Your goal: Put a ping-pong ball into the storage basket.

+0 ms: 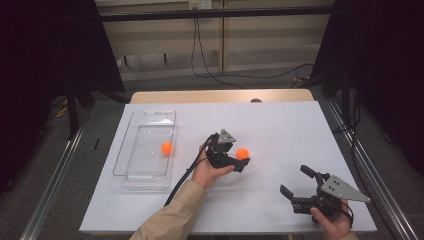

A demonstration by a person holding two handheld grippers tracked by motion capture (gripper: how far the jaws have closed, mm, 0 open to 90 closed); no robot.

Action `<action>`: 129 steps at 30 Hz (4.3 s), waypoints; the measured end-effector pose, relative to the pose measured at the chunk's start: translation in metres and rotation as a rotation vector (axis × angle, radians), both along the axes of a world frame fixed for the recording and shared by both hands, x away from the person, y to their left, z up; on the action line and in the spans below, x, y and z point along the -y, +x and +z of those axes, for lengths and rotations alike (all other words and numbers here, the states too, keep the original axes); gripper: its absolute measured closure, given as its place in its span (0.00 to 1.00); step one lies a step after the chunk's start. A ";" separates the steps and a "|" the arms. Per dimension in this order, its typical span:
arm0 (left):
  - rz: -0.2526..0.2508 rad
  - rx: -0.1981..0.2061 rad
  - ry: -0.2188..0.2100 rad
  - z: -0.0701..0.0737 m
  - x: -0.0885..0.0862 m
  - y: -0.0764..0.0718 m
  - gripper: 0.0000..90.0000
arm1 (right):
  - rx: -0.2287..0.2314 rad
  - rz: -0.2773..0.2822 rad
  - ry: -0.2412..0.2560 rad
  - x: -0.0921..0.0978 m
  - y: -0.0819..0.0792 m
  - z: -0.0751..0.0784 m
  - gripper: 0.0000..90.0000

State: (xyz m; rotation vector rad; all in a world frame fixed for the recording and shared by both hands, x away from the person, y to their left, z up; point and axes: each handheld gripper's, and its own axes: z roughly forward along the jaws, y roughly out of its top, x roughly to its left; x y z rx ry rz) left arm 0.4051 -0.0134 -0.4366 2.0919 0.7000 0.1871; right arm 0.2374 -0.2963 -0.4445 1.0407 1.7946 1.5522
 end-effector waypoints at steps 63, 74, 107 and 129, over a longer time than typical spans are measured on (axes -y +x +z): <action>0.020 0.010 0.027 -0.014 0.013 0.011 0.11 | -0.005 -0.002 0.002 0.001 0.001 -0.001 0.03; 0.004 0.005 0.029 -0.016 0.014 0.013 0.19 | -0.004 -0.001 -0.001 0.002 0.001 -0.001 0.03; -0.040 -0.028 0.062 -0.023 0.018 0.015 0.51 | -0.005 0.001 -0.001 0.002 0.001 -0.001 0.03; -0.040 -0.065 0.041 -0.017 0.014 0.015 0.57 | -0.007 0.002 0.000 0.002 0.001 -0.002 0.03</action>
